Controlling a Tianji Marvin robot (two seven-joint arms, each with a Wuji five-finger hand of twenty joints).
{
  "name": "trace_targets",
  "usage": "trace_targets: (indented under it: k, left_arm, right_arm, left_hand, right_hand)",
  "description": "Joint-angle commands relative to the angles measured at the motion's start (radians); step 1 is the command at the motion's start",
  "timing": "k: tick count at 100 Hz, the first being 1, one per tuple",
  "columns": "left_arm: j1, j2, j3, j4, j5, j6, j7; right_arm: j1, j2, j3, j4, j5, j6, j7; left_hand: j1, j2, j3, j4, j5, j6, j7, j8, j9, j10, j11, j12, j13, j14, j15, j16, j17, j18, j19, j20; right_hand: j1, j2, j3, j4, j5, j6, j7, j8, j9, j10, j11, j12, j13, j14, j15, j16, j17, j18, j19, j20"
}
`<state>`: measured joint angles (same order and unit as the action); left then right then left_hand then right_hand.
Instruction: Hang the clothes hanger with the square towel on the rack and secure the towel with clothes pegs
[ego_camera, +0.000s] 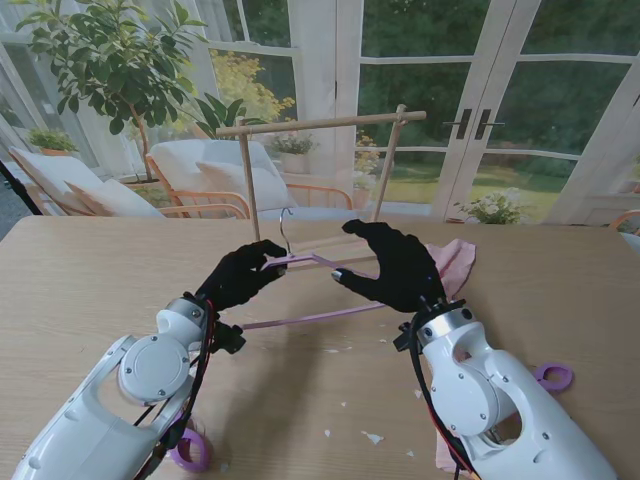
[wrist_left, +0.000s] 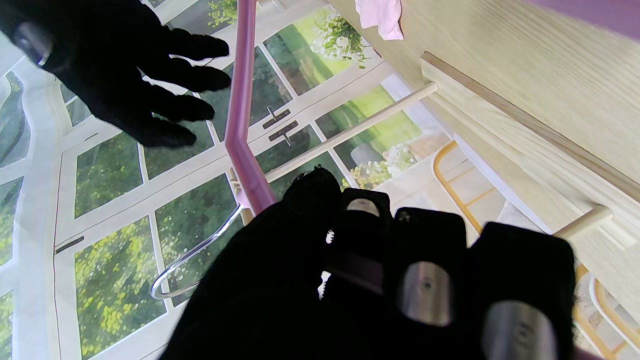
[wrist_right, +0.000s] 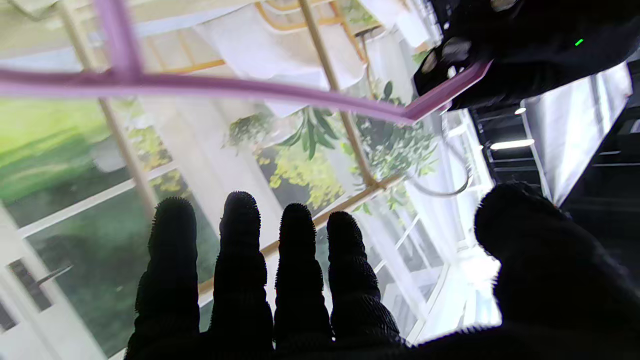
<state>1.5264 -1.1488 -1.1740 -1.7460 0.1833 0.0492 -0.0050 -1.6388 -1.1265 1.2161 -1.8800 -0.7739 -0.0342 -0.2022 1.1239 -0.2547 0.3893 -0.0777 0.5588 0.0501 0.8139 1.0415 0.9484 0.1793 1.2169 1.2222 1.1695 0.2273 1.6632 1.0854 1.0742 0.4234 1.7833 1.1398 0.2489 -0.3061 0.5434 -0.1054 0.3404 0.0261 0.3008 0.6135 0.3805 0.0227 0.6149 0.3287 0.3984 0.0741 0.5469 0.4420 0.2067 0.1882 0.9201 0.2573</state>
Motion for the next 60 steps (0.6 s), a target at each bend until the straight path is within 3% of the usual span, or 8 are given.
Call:
trace_targets:
  k: [1, 19, 26, 32, 44, 47, 60]
  left_arm:
    - [0.007, -0.004, -0.009, -0.014, 0.003, 0.006, -0.005]
    - [0.013, -0.007, -0.028, -0.021, 0.009, 0.014, 0.011]
    - [0.013, -0.008, -0.033, -0.022, 0.01, 0.021, 0.015]
    - [0.014, -0.009, -0.037, -0.023, 0.008, 0.03, 0.019]
    - [0.013, -0.012, -0.04, -0.024, 0.001, 0.039, 0.027]
    - [0.013, -0.012, -0.041, -0.024, -0.001, 0.039, 0.028]
    - [0.013, -0.013, -0.044, -0.028, -0.005, 0.04, 0.027]
  right_arm:
    - [-0.023, -0.001, 0.026, -0.017, 0.001, 0.026, 0.003]
    - [-0.061, 0.001, 0.114, -0.02, -0.01, 0.087, 0.019]
    - [-0.065, 0.006, 0.135, -0.009, -0.029, 0.125, 0.047]
    - [-0.061, 0.011, 0.142, 0.011, -0.049, 0.162, 0.073]
    - [-0.029, 0.024, 0.13, 0.071, -0.086, 0.24, 0.148]
    - [-0.015, 0.028, 0.122, 0.089, -0.091, 0.262, 0.17]
    - [0.053, 0.041, 0.064, 0.172, -0.134, 0.36, 0.243]
  left_hand:
    - [0.027, 0.066, 0.068, 0.067, 0.093, -0.059, 0.298, 0.139, 0.025, -0.068, 0.046, -0.006, 0.094, -0.002, 0.108, -0.004, 0.019, -0.106, 0.311, 0.08]
    - [0.028, 0.064, 0.07, 0.067, 0.098, -0.055, 0.298, 0.138, 0.025, -0.065, 0.045, -0.007, 0.093, 0.0, 0.11, -0.006, 0.018, -0.1, 0.311, 0.089]
    - [0.028, 0.062, 0.071, 0.066, 0.098, -0.055, 0.297, 0.138, 0.025, -0.064, 0.045, -0.007, 0.093, 0.0, 0.11, -0.006, 0.018, -0.098, 0.311, 0.09]
    - [0.028, 0.063, 0.071, 0.067, 0.098, -0.055, 0.297, 0.138, 0.026, -0.062, 0.045, -0.007, 0.093, 0.0, 0.11, -0.006, 0.018, -0.097, 0.311, 0.091]
    - [0.029, 0.062, 0.073, 0.067, 0.101, -0.051, 0.297, 0.137, 0.027, -0.059, 0.045, -0.007, 0.093, 0.001, 0.11, -0.007, 0.018, -0.095, 0.311, 0.093]
    - [0.028, 0.061, 0.073, 0.067, 0.101, -0.051, 0.297, 0.137, 0.028, -0.058, 0.044, -0.007, 0.093, 0.002, 0.11, -0.007, 0.018, -0.094, 0.311, 0.093]
    - [0.028, 0.063, 0.074, 0.068, 0.101, -0.051, 0.297, 0.138, 0.027, -0.057, 0.044, -0.007, 0.093, 0.003, 0.109, -0.008, 0.018, -0.094, 0.311, 0.094]
  right_hand:
    - [0.051, 0.039, -0.037, 0.061, 0.014, 0.003, -0.014, -0.013, 0.017, 0.007, -0.014, -0.008, 0.014, 0.019, -0.006, -0.006, 0.008, 0.021, -0.017, 0.453]
    - [0.187, 0.038, 0.006, 0.101, 0.024, -0.006, -0.01, -0.016, 0.027, 0.005, -0.023, -0.013, 0.024, 0.023, -0.006, -0.009, 0.013, 0.024, -0.016, 0.452]
    - [0.186, 0.03, 0.064, 0.152, 0.016, -0.007, -0.008, -0.023, 0.024, 0.001, -0.044, -0.022, 0.021, 0.021, -0.012, -0.015, 0.012, 0.023, -0.019, 0.448]
    - [0.171, 0.024, 0.102, 0.166, 0.011, -0.008, -0.009, -0.027, 0.022, 0.0, -0.06, -0.028, 0.02, 0.023, -0.016, -0.018, 0.012, 0.024, -0.019, 0.446]
    - [0.136, 0.026, 0.1, 0.155, -0.015, -0.002, -0.016, -0.03, -0.005, 0.0, -0.078, -0.035, 0.001, 0.015, -0.028, -0.023, 0.001, 0.013, -0.028, 0.442]
    - [0.127, 0.031, 0.087, 0.131, -0.024, 0.001, -0.014, -0.027, -0.016, 0.001, -0.074, -0.033, -0.006, 0.013, -0.028, -0.022, -0.002, 0.009, -0.032, 0.441]
    - [0.082, 0.036, 0.041, 0.097, -0.028, 0.02, -0.007, -0.018, -0.032, 0.011, -0.055, -0.024, -0.013, 0.005, -0.019, -0.016, -0.003, -0.001, -0.029, 0.446]
